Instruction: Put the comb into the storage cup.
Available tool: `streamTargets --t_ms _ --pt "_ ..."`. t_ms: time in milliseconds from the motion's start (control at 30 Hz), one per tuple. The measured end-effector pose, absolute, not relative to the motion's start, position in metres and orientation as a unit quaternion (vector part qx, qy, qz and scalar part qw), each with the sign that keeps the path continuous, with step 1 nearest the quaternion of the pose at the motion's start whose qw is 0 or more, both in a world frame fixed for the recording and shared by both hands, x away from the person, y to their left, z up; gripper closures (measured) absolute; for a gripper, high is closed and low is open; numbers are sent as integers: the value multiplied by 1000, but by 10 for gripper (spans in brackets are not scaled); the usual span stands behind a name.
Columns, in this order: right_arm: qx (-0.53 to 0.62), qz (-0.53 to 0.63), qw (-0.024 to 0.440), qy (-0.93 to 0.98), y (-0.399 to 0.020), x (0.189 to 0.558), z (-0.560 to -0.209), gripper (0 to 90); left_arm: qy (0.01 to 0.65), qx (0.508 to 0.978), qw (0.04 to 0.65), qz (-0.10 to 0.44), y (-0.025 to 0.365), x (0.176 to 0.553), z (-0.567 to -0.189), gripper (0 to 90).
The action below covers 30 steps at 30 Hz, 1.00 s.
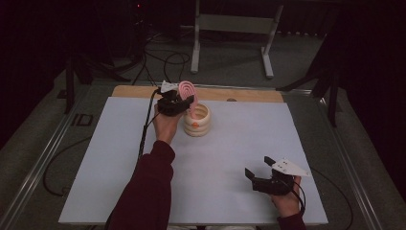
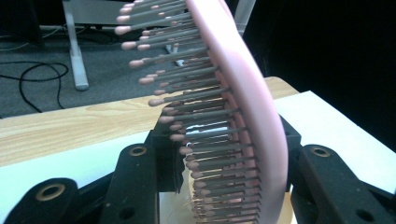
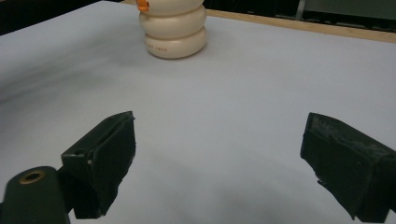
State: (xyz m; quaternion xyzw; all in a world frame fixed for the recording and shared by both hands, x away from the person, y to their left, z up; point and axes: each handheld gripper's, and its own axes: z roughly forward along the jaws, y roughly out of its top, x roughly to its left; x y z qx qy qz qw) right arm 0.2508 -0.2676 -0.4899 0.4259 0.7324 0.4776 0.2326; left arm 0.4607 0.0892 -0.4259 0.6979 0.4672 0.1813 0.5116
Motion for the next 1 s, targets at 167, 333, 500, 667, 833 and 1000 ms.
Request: streamTargets --t_ms 167,333,500,667,833,1000 --pt "427 477 233 732 -267 251 -490 105 476 696 507 181 93 461 -428 517" --pt "427 477 233 732 -267 251 -490 104 485 694 501 179 94 462 -430 458" --pt "427 477 232 732 -267 251 -490 105 489 694 496 185 95 462 -432 378" --pt "427 477 233 732 -267 251 -490 104 494 690 488 203 95 460 -430 315" --pt "427 478 233 731 -267 250 -490 104 490 696 477 220 94 458 -430 259" --pt "427 478 233 732 -267 250 -490 104 491 694 470 236 97 456 -431 206"
